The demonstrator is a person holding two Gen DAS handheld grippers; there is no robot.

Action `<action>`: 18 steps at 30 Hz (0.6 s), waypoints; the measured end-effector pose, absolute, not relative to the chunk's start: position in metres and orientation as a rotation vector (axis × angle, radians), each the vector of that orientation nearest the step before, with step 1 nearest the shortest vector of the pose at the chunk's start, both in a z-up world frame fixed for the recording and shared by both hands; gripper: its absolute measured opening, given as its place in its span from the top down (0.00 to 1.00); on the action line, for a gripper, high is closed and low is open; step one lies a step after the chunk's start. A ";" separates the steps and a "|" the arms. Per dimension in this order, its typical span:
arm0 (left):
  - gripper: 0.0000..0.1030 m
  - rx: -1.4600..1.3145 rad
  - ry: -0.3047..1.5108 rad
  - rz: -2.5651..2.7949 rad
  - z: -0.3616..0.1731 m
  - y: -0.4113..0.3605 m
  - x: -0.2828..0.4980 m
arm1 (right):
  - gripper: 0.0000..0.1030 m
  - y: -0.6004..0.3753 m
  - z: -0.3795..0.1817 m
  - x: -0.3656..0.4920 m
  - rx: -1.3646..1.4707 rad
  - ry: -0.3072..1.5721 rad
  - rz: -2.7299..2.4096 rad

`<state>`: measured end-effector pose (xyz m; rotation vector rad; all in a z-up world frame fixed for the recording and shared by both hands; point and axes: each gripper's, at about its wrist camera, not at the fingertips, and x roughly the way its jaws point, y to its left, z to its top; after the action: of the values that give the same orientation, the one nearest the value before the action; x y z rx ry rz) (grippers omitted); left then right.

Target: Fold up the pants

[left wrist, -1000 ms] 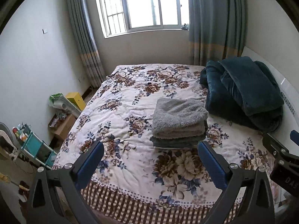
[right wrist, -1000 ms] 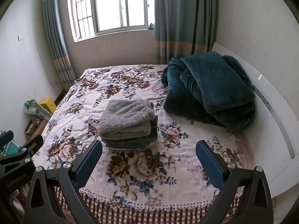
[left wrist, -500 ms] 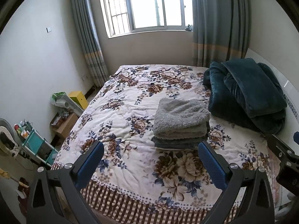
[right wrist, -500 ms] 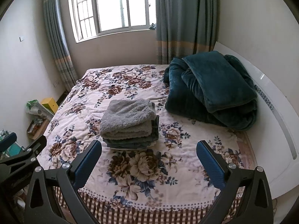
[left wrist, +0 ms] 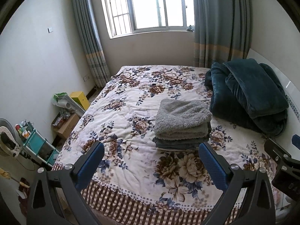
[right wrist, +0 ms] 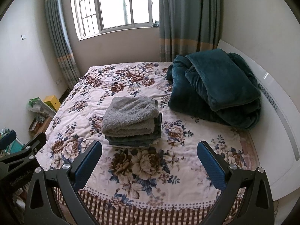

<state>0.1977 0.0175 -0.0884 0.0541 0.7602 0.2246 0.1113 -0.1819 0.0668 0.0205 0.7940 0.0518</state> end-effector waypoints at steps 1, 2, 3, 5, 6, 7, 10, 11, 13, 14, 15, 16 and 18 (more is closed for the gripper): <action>0.00 0.052 0.760 0.228 -0.089 0.018 0.196 | 0.00 -0.181 0.065 0.111 0.022 0.794 0.054; 0.00 0.049 0.763 0.225 -0.089 0.018 0.196 | 0.00 -0.181 0.064 0.111 0.023 0.794 0.053; 0.00 0.046 0.765 0.224 -0.090 0.017 0.196 | 0.00 -0.181 0.065 0.111 0.019 0.795 0.051; 0.00 0.042 0.766 0.229 -0.090 0.017 0.194 | 0.00 -0.179 0.063 0.111 0.021 0.796 0.054; 0.00 0.040 0.766 0.227 -0.090 0.018 0.194 | 0.00 -0.178 0.062 0.110 0.019 0.796 0.053; 0.00 0.041 0.765 0.227 -0.090 0.017 0.194 | 0.00 -0.178 0.062 0.110 0.018 0.796 0.053; 0.00 0.045 0.763 0.224 -0.091 0.018 0.194 | 0.00 -0.177 0.060 0.109 0.016 0.796 0.051; 0.00 0.045 0.763 0.226 -0.090 0.018 0.195 | 0.00 -0.178 0.061 0.108 0.021 0.795 0.051; 0.00 0.042 0.762 0.229 -0.089 0.019 0.194 | 0.00 -0.176 0.060 0.108 0.019 0.792 0.051; 0.00 0.040 0.763 0.227 -0.089 0.019 0.194 | 0.00 -0.174 0.058 0.107 0.015 0.790 0.049; 0.00 0.035 0.763 0.224 -0.090 0.019 0.194 | 0.00 -0.173 0.057 0.106 0.016 0.789 0.050; 0.00 0.033 0.761 0.232 -0.088 0.020 0.193 | 0.00 -0.171 0.057 0.106 0.017 0.789 0.052; 0.00 0.030 0.760 0.230 -0.087 0.021 0.192 | 0.00 -0.172 0.056 0.106 0.014 0.788 0.050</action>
<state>0.1924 0.0213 -0.0872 0.0302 0.7604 0.2304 0.1065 -0.1717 0.0563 0.0142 0.7883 0.0499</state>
